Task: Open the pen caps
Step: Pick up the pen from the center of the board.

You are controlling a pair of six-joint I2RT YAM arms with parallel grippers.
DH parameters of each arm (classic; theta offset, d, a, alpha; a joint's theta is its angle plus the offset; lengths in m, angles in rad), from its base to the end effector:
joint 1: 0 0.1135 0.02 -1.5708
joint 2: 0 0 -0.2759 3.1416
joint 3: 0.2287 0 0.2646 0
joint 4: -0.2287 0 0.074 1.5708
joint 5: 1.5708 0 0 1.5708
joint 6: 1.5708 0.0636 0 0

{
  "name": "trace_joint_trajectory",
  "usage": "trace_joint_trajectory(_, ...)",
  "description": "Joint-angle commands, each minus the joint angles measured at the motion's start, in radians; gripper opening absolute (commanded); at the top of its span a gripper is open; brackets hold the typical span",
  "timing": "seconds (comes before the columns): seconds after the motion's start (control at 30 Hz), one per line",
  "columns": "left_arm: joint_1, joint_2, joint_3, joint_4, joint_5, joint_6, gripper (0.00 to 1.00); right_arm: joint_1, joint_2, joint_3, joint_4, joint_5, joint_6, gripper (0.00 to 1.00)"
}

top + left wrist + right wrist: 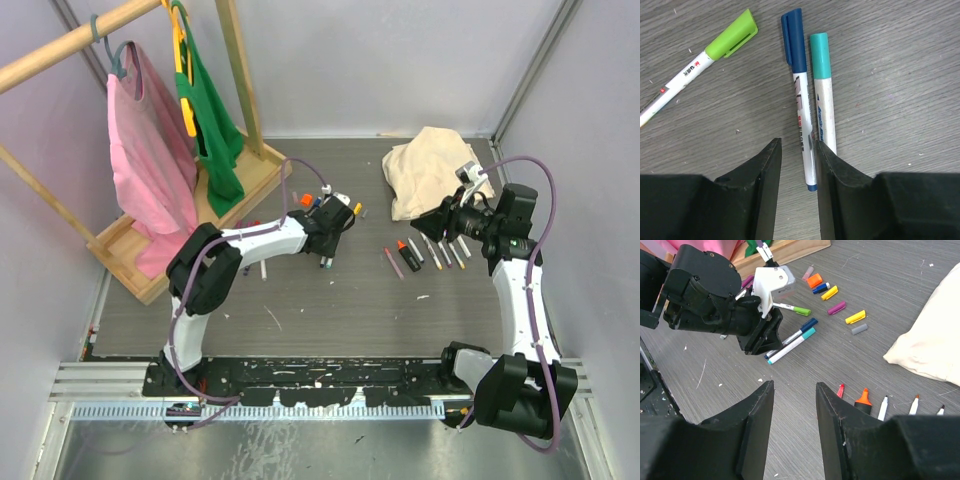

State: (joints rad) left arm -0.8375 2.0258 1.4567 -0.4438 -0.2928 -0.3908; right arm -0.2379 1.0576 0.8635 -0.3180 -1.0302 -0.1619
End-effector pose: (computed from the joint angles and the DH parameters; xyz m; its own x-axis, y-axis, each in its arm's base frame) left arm 0.3229 -0.3310 0.1585 -0.7570 0.2954 -0.5828 0.3469 0.9376 0.0247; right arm 0.2481 -0.0040 0.3107 -0.3724 0.0050 -0.9280 -0.6739 0.6861 0.2741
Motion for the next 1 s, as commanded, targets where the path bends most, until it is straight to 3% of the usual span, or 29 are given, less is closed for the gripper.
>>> trace_joint_trajectory(0.0,-0.003,0.005,0.044,-0.008,-0.010,0.022,0.34,0.002,-0.026,0.037,0.028,-0.025,-0.007,0.45)
trace_joint_trajectory(0.53,-0.002,0.043,0.045,-0.019,0.010,0.026,0.27,0.003,-0.024,0.037,0.025,-0.027,-0.008,0.45)
trace_joint_trajectory(0.97,-0.002,-0.037,0.001,-0.002,0.027,0.026,0.00,0.003,-0.021,0.037,0.023,-0.037,-0.008,0.45)
